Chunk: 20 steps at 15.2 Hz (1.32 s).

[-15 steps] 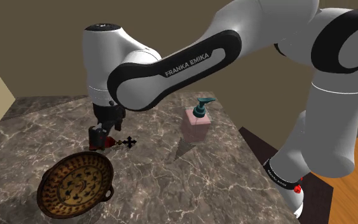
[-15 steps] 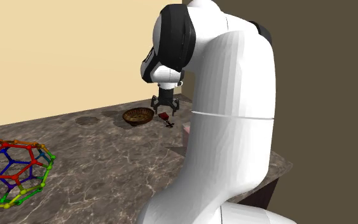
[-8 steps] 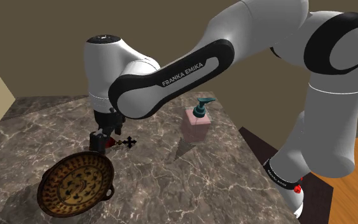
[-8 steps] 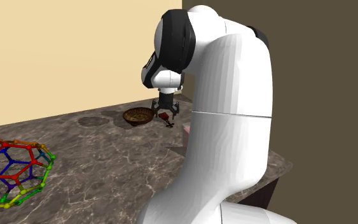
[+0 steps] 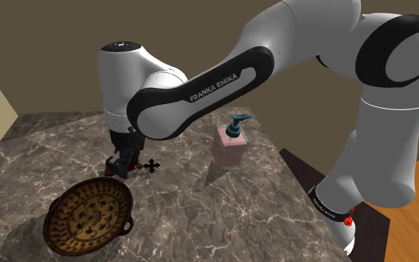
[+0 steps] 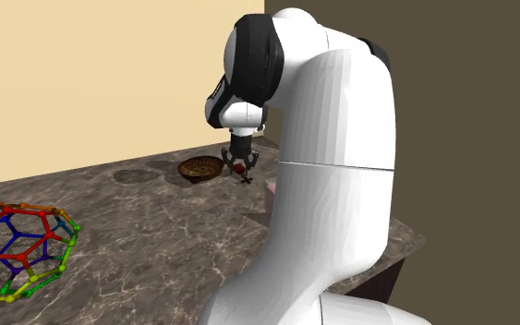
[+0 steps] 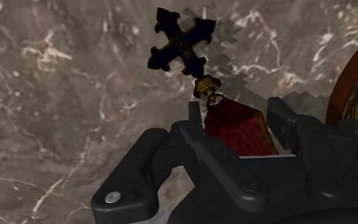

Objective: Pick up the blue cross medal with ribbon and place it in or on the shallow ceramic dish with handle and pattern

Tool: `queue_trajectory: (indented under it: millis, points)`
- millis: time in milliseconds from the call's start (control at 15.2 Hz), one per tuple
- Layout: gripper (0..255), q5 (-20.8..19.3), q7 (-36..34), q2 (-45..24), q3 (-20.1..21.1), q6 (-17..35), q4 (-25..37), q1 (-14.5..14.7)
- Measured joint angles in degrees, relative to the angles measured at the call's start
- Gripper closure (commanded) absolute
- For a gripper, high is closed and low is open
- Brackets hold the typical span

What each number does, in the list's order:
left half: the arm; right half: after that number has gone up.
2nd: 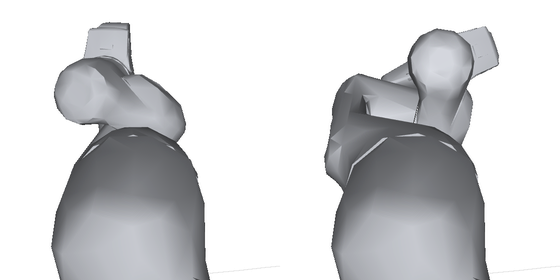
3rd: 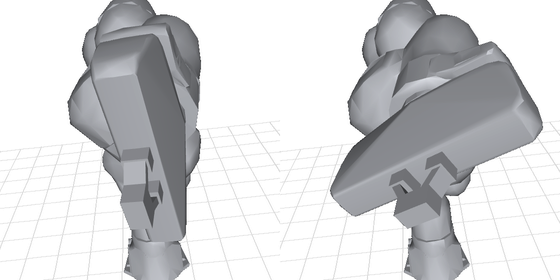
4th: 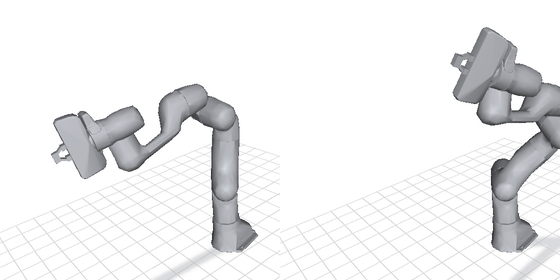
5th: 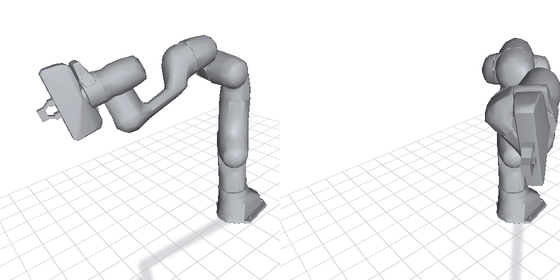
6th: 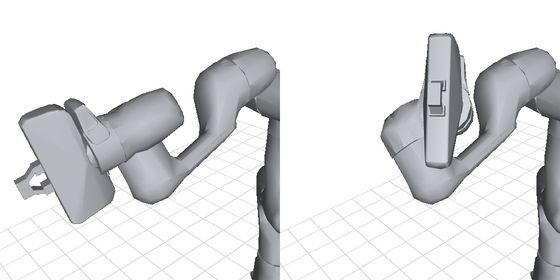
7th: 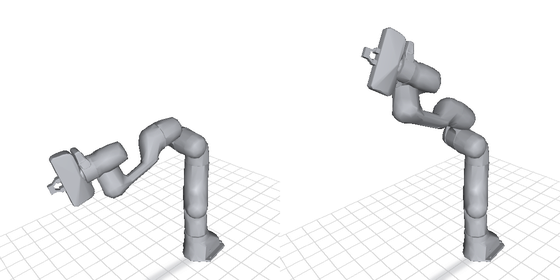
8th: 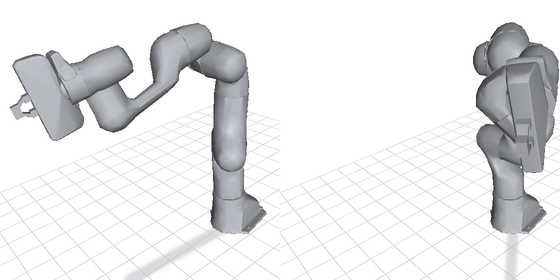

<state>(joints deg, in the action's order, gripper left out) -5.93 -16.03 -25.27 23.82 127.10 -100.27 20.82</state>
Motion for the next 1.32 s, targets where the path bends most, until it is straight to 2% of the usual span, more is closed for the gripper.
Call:
queue_trajectory:
  millis: [462, 1320]
  points:
    - [255, 0.1, 0.1, 0.2, 0.1, -0.3, 0.1, 0.0]
    - [255, 1.8, 0.6, 3.9, 1.0, -8.6, 4.9, -0.6]
